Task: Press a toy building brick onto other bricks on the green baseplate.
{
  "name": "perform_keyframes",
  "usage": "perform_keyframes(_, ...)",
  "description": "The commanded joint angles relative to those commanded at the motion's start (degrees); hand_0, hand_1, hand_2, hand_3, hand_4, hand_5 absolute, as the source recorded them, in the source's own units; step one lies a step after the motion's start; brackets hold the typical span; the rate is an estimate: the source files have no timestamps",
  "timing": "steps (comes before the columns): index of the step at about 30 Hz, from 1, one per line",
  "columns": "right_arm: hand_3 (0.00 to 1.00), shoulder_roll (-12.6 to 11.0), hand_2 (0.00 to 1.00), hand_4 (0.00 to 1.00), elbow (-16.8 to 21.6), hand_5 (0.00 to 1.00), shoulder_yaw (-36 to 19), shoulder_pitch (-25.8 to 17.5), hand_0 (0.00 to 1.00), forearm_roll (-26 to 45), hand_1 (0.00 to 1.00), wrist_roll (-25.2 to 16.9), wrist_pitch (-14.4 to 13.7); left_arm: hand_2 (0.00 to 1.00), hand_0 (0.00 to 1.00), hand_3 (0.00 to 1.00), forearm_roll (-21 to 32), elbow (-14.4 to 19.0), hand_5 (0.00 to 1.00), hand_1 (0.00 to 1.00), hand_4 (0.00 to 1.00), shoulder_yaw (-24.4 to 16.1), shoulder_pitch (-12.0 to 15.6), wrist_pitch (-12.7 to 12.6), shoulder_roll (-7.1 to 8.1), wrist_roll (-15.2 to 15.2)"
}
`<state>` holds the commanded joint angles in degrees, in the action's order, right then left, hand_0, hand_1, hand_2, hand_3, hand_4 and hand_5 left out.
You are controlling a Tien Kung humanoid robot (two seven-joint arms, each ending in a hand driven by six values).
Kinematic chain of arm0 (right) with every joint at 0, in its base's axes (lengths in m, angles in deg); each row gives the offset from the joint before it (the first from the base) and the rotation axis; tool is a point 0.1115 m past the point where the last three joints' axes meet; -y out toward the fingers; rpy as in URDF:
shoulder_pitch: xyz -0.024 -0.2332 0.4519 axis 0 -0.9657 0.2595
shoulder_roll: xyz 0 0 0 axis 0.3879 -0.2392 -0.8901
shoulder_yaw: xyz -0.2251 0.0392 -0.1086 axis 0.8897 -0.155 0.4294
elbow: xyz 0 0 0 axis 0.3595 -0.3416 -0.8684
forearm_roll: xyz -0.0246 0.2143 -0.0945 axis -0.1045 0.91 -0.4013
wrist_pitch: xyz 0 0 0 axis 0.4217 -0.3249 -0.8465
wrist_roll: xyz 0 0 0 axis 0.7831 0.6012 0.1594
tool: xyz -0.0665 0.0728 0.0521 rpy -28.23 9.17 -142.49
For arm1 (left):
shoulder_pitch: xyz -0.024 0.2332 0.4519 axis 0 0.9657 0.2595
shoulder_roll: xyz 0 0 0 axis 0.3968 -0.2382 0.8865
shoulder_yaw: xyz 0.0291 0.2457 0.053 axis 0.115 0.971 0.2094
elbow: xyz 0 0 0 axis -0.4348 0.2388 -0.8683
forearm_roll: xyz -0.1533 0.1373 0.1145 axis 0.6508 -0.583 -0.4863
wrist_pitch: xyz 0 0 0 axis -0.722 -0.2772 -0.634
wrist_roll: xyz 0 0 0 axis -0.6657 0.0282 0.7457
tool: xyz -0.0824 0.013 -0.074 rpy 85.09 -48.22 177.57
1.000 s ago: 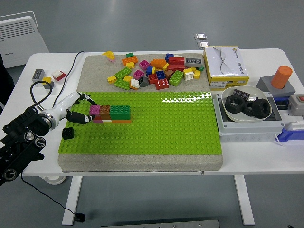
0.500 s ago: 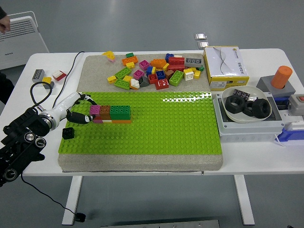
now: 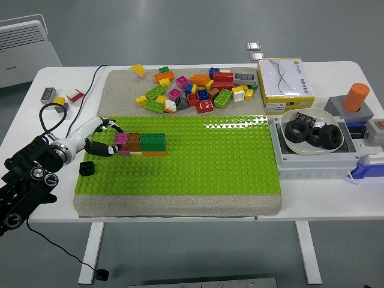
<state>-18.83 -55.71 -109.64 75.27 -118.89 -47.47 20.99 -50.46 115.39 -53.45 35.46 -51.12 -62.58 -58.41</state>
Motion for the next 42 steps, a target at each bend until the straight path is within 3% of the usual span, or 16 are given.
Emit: perform_keyframes(42,0.726,0.09,0.695,0.763,0.00,0.830,-1.36,-0.16,0.518,-0.91,0.673,-0.16,0.05,0.944,0.916,0.582,-0.58,-0.32,0.002,0.959,0.495,-0.31,-0.05,0.73,0.10,0.18)
